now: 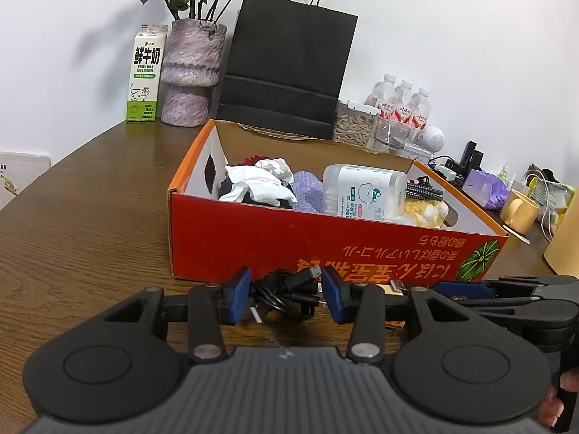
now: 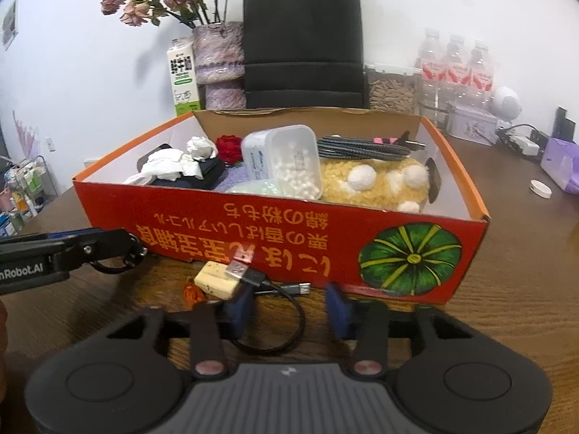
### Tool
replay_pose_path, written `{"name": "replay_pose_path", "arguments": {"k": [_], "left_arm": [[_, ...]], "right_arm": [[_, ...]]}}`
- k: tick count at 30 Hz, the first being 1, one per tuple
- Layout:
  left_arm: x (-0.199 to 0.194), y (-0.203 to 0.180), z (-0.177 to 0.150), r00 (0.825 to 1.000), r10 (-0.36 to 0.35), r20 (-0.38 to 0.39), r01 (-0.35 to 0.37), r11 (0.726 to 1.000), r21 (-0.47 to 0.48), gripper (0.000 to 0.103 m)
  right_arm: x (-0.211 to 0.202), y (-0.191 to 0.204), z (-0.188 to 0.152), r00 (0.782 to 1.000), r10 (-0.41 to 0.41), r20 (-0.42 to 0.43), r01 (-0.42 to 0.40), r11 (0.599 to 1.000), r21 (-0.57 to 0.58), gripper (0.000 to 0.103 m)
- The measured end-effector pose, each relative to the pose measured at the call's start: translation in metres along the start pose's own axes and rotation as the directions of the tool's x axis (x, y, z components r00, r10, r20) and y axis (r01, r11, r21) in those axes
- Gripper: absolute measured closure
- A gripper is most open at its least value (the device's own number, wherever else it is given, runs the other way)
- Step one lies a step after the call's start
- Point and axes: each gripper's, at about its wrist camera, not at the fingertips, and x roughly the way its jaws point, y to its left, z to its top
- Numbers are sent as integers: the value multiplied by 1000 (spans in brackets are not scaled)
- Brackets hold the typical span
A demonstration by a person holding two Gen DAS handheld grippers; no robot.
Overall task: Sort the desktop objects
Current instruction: 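Grasp the black cable with the left gripper while right grasps its USB plug end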
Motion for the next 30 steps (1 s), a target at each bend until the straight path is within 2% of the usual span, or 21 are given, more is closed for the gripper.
{"name": "replay_pose_path", "arguments": {"k": [1, 2, 6, 19, 30], "left_arm": [[0, 0, 0, 1000, 0, 0, 0, 1000, 0, 60], [0, 0, 0, 1000, 0, -1, 0, 1000, 0, 60], [1, -1, -1, 1000, 0, -4, 0, 1000, 4, 60], [0, -5, -3, 1000, 11, -4, -11, 1000, 30, 60], [-27, -16, 3, 999, 3, 52, -6, 999, 50, 60]], "right_arm": [[-1, 2, -1, 1000, 4, 1, -4, 1000, -9, 81], [-2, 4, -2, 1000, -1, 3, 1, 1000, -22, 93], [-8, 8, -8, 1000, 9, 9, -8, 999, -47, 100], [-42, 11, -20, 997, 12, 73, -7, 998, -59, 101], [-75, 12, -8, 986, 20, 166, -8, 997, -75, 101]]}}
